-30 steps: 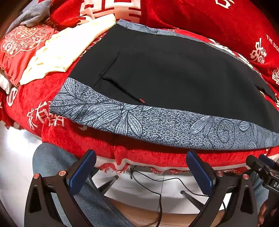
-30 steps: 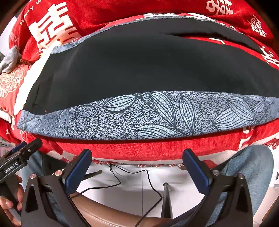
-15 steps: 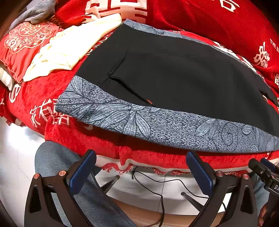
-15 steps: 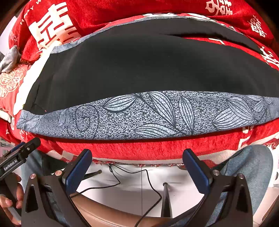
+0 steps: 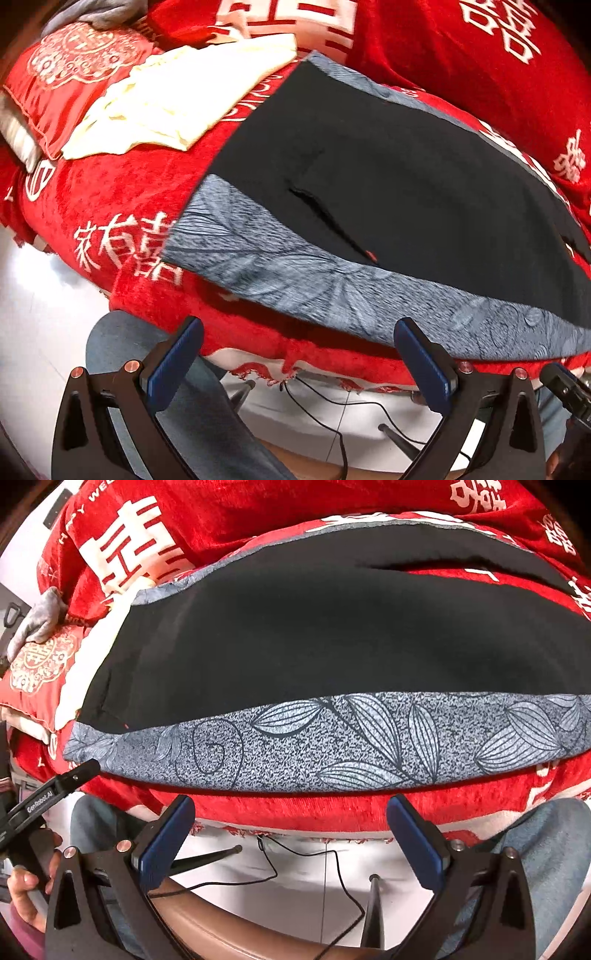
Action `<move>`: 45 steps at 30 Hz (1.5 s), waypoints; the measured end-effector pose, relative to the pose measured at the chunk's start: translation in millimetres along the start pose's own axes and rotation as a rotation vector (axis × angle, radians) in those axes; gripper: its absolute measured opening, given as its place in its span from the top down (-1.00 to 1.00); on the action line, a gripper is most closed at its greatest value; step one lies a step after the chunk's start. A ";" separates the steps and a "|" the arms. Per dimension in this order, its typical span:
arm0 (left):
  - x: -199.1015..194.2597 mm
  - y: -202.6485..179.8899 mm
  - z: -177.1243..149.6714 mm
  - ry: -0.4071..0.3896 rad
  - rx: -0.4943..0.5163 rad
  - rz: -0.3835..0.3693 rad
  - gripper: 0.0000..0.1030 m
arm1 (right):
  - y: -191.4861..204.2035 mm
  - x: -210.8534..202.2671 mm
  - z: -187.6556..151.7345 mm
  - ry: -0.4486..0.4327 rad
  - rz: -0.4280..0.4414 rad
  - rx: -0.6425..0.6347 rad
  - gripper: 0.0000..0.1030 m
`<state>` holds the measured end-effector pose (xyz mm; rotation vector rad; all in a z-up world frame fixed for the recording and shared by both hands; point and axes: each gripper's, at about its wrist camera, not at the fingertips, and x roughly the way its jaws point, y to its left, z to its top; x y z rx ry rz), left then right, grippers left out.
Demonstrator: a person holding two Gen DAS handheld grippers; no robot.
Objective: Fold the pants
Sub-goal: 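Grasp the grey waistband with the left gripper while the right gripper grasps it too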
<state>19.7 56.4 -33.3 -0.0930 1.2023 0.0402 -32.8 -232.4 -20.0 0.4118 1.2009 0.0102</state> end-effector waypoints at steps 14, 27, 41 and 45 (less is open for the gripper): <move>14.8 18.2 2.4 0.031 -0.053 -0.115 -1.00 | -13.4 3.6 2.5 -0.002 0.174 0.087 -1.00; 59.3 29.0 7.8 0.123 -0.187 -0.393 -0.62 | -65.2 43.8 -10.8 0.029 0.561 0.401 -0.36; 59.5 18.8 10.8 0.102 -0.209 -0.509 0.53 | -112.3 41.7 -22.2 -0.087 0.678 0.557 0.85; 34.2 15.5 31.3 0.045 -0.198 -0.524 0.62 | -98.3 13.4 -2.6 -0.152 0.637 0.428 0.85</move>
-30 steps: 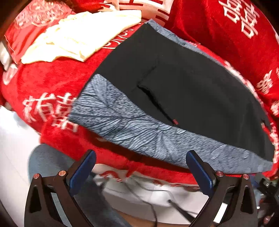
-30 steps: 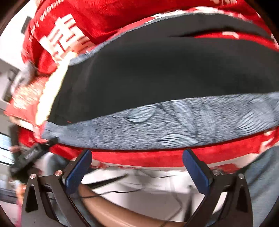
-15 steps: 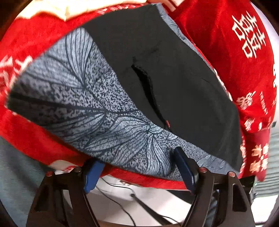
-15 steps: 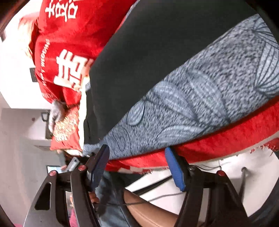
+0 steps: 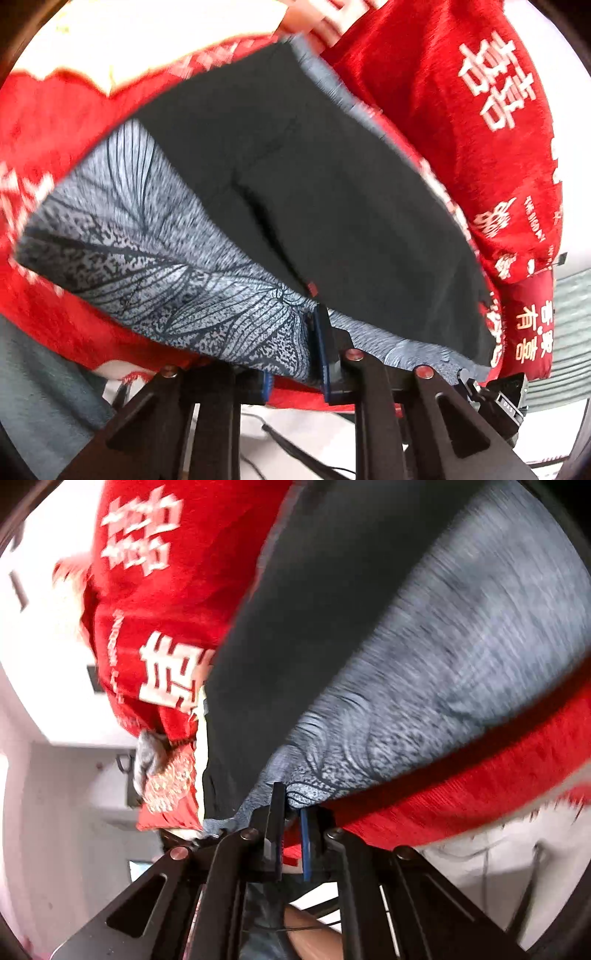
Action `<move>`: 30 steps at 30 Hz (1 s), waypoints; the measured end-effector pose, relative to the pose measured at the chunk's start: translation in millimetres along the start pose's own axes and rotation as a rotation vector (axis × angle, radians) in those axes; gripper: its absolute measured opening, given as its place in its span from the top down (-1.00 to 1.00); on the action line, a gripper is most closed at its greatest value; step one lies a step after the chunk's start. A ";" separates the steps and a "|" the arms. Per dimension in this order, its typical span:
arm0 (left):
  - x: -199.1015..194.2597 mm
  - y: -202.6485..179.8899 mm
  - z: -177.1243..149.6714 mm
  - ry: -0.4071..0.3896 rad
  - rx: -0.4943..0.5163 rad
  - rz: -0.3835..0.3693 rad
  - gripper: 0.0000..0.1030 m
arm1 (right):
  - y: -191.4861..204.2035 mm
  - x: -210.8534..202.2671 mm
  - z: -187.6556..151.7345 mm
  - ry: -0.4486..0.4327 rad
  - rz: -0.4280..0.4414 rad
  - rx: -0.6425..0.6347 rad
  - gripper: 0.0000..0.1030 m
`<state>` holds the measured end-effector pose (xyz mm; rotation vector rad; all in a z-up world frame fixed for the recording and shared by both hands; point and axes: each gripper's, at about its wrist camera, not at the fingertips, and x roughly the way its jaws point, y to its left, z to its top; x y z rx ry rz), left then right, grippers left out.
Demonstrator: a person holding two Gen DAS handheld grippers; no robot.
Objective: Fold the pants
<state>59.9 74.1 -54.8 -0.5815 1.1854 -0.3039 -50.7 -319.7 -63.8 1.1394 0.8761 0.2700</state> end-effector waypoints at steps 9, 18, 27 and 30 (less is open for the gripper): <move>-13.9 -70.1 85.9 -0.069 0.131 -0.008 0.62 | 100.7 -3.0 93.5 -0.050 -0.011 -0.291 0.85; 52.6 -113.6 210.5 -0.123 0.236 0.073 0.61 | 139.8 84.0 232.8 -0.022 -0.120 -0.376 0.85; 135.2 -92.9 243.2 -0.053 0.244 0.222 0.61 | 63.1 172.7 281.9 0.075 -0.257 -0.264 0.85; 120.1 -93.8 240.5 -0.087 0.238 0.196 0.60 | 65.4 168.7 281.0 0.077 -0.244 -0.257 0.79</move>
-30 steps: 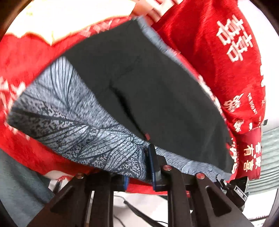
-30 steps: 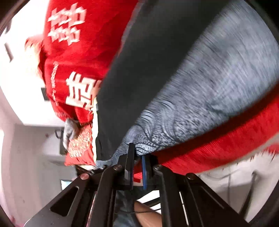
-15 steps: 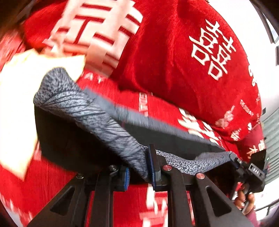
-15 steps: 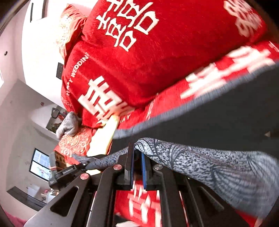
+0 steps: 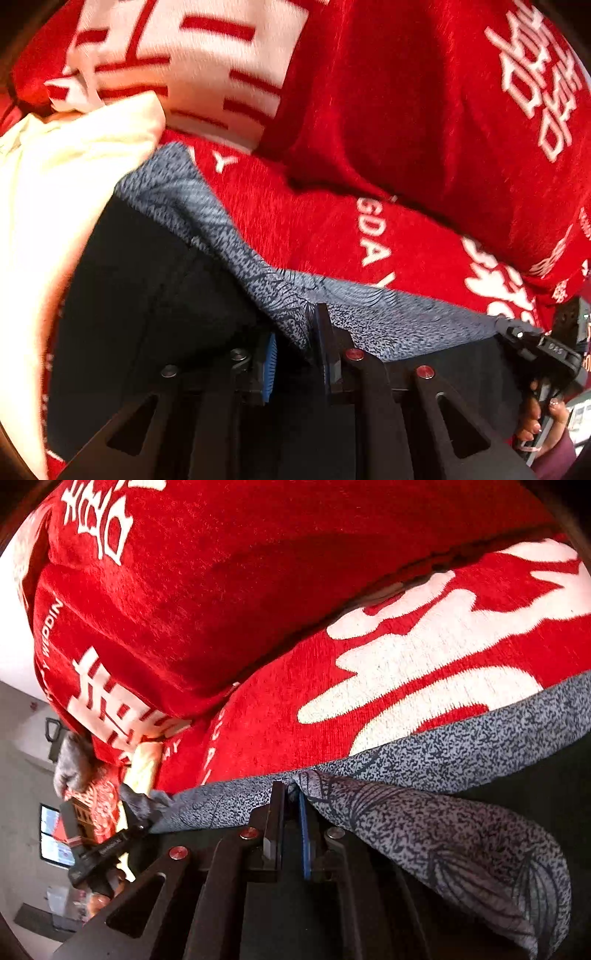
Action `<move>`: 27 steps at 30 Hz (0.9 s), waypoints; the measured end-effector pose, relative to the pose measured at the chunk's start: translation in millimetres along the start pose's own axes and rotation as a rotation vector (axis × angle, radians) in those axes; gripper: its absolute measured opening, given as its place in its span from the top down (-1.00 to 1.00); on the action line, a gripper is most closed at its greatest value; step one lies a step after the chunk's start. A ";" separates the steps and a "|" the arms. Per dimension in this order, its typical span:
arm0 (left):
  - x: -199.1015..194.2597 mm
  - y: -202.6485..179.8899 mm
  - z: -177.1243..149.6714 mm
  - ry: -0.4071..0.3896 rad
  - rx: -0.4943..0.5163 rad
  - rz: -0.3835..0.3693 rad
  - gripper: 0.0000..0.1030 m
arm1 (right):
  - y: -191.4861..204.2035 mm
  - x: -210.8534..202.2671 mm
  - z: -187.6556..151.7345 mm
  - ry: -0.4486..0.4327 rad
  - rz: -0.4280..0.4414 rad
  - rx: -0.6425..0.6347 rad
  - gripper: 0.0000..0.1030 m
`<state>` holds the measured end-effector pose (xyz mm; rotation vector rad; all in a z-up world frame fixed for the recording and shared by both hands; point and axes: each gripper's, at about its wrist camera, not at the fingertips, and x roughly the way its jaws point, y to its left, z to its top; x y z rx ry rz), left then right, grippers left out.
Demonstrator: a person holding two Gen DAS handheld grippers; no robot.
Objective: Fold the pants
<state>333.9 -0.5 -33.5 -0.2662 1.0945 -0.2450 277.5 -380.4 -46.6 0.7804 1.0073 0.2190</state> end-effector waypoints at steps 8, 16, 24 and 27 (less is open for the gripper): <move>-45.1 11.5 -19.1 -0.125 0.083 0.174 -0.58 | 44.1 -43.1 -27.3 -0.093 -0.004 -0.112 -0.29; -22.9 16.9 -59.4 -0.031 0.175 0.364 -0.60 | 52.8 -15.2 -44.2 -0.065 -0.195 -0.223 -0.21; -64.0 -38.6 -85.8 -0.016 0.251 0.204 -0.60 | 21.3 -130.7 -63.3 -0.198 -0.169 -0.054 -0.25; -73.2 -81.6 -102.0 -0.012 0.307 0.105 -0.60 | 0.6 -179.3 -96.3 -0.238 -0.173 -0.007 -0.25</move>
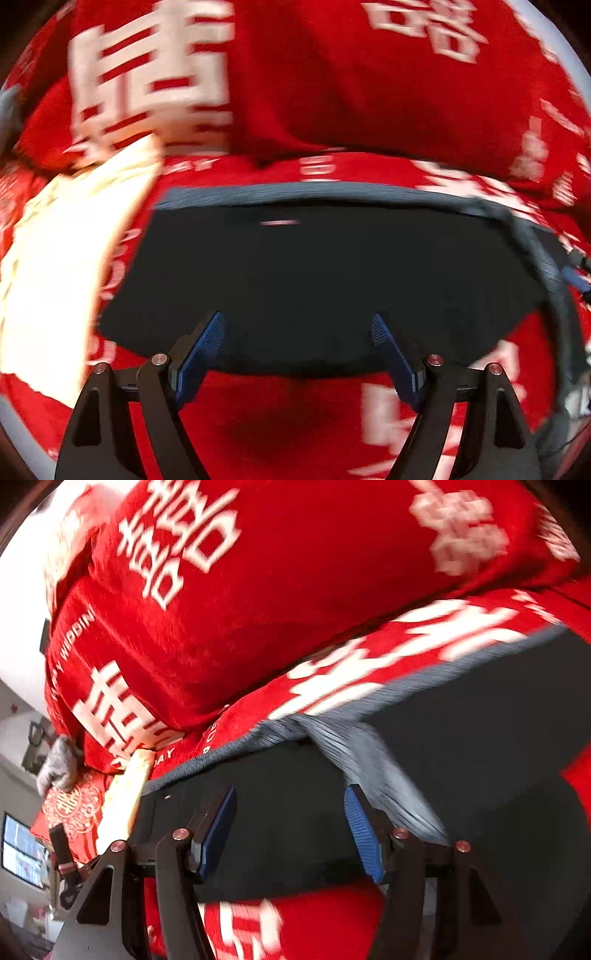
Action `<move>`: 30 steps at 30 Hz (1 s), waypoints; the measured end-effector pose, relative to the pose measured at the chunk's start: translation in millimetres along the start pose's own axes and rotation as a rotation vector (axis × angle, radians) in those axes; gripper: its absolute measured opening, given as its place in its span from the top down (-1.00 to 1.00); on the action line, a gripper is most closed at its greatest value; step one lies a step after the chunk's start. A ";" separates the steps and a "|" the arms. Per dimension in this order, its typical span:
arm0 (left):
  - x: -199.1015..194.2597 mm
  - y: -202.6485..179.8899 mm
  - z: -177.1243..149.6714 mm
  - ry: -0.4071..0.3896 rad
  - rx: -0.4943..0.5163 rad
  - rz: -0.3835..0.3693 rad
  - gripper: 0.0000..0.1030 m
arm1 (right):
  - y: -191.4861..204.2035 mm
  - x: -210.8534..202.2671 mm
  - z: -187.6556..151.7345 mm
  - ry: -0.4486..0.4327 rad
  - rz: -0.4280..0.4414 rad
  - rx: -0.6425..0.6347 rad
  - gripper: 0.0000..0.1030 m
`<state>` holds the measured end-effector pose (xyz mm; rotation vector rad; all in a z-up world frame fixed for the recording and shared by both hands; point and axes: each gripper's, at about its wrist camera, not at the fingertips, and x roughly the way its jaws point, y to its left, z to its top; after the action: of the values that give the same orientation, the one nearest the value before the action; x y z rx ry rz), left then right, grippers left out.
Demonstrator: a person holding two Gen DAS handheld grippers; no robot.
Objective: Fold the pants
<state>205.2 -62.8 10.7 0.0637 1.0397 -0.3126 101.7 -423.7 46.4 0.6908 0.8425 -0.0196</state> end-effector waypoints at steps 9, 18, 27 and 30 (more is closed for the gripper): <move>16.2 -178.8 -28.7 0.128 0.155 -0.351 -0.60 | -98.3 -106.1 -95.0 -0.044 -0.063 0.234 -0.25; 52.0 -293.8 -47.1 0.270 0.257 -0.417 -0.60 | -140.7 -98.3 -156.0 0.070 0.048 0.419 -0.25; 56.9 -317.1 -44.6 0.297 0.261 -0.462 0.35 | -155.9 -83.4 -164.8 0.035 0.197 0.485 0.82; 52.9 -323.9 -36.2 0.311 0.258 -0.489 0.38 | -151.2 -102.5 -147.9 -0.037 0.239 0.433 0.89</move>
<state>107.4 -376.4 -22.1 0.0922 1.3134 -0.9029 -110.6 -483.3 -35.0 1.1926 0.7201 0.0005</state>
